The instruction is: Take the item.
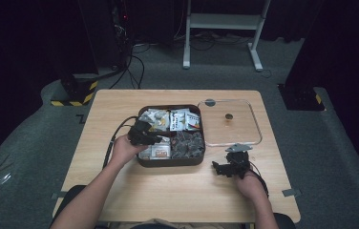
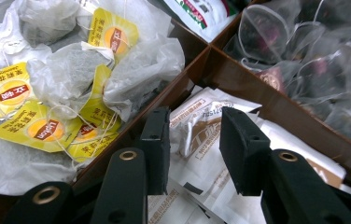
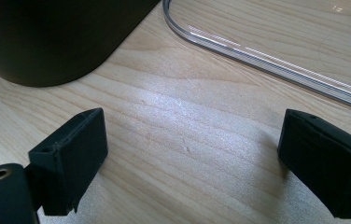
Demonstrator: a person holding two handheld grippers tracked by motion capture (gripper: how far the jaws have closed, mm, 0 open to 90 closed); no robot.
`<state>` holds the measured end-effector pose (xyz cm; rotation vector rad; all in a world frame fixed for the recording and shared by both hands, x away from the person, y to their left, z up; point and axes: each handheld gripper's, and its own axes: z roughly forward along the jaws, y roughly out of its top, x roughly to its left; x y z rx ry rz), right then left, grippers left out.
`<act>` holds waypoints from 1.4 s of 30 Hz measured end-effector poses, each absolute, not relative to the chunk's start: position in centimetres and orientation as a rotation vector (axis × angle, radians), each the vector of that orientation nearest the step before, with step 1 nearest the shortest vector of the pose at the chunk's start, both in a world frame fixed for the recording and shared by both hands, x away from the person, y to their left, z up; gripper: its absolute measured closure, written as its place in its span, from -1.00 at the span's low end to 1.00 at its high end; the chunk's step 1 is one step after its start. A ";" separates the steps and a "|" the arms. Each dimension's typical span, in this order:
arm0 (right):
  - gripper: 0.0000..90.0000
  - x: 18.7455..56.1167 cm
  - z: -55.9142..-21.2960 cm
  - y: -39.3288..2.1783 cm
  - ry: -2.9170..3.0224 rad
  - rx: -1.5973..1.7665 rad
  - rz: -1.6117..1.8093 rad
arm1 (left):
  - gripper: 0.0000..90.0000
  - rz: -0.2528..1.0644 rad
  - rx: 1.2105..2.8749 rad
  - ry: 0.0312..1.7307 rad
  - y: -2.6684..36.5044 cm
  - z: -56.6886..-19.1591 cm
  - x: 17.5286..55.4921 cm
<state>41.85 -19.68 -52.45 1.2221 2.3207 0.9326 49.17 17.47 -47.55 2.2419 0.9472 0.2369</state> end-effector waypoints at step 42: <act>-0.82 41.7 -52.4 -19.7 2.323 1.223 0.931 | 0.93 0.254 2.159 0.904 19.5 -44.2 48.2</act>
